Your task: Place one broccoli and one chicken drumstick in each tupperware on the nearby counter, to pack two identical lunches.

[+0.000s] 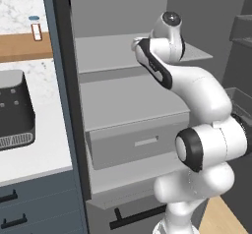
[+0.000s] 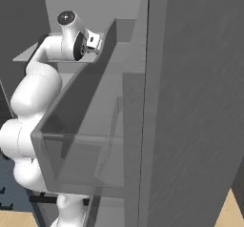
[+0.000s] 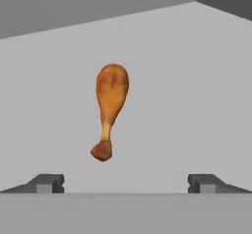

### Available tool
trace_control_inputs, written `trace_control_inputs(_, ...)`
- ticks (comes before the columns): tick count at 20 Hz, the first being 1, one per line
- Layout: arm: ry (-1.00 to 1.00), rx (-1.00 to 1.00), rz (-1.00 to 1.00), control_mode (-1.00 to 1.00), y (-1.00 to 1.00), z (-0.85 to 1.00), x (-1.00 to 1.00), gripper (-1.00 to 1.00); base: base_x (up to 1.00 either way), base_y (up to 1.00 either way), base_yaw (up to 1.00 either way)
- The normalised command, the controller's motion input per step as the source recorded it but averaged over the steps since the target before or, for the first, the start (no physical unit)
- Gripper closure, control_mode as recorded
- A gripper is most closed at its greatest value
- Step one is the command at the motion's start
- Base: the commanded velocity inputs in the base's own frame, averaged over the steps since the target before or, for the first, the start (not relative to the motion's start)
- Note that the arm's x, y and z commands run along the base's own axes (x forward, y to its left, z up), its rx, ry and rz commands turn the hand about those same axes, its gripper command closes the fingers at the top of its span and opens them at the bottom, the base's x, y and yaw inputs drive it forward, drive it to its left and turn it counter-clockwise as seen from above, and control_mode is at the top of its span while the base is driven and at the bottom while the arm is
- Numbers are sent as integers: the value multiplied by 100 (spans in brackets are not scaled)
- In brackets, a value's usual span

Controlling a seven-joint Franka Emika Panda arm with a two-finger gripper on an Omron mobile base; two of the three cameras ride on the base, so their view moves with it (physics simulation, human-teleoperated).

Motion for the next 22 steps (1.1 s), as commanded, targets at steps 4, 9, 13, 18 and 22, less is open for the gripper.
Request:
trace_control_inputs(4,2,-1,0,-100,9,-20,69,-100,0,0,0)
trace_control_inputs(9,0,-1,0,-100,5,-24,69,-100,0,0,0)
trace_control_inputs(13,0,-1,0,-100,3,-29,62,-100,0,0,0)
trace_control_inputs(18,2,-4,0,-100,0,-57,18,100,0,0,0)
trace_control_inputs(22,-4,-3,0,-100,0,-65,0,100,0,0,0)
